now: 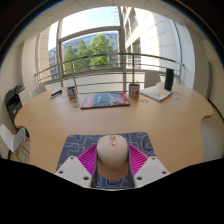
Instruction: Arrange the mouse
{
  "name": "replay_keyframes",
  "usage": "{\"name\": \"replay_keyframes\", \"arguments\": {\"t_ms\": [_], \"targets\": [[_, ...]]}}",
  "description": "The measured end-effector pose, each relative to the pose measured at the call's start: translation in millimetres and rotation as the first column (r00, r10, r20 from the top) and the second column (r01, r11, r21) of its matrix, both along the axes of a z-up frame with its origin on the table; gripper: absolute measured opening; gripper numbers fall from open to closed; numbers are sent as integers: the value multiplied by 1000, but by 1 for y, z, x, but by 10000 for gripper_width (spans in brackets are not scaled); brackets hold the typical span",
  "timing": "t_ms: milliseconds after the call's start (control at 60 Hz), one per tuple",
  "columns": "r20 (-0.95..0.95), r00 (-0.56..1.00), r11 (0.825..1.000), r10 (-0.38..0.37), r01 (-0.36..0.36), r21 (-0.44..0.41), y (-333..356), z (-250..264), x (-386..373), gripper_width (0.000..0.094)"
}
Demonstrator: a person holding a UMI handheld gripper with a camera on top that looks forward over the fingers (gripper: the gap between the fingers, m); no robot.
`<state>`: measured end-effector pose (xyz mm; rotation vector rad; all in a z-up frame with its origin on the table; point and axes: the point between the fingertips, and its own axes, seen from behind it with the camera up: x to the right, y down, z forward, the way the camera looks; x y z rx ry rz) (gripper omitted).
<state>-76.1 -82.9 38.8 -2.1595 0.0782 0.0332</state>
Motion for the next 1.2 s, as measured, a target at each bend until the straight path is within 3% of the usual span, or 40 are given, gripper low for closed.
{"name": "replay_keyframes", "arguments": {"t_ms": [233, 333, 367, 733, 983, 1200], "targets": [[29, 1000, 996, 7, -4, -86, -16, -47, -15, 565], [56, 998, 998, 6, -2, -64, -27, -25, -16, 863], [65, 998, 999, 4, -1, -54, -31, -13, -16, 826], [125, 992, 999, 23, -27, 33, -150, 107, -39, 844], [113, 993, 999, 28, -32, 28, -247, 126, -51, 846], [117, 993, 999, 15, -18, 27, -282, 128, -49, 845]]}}
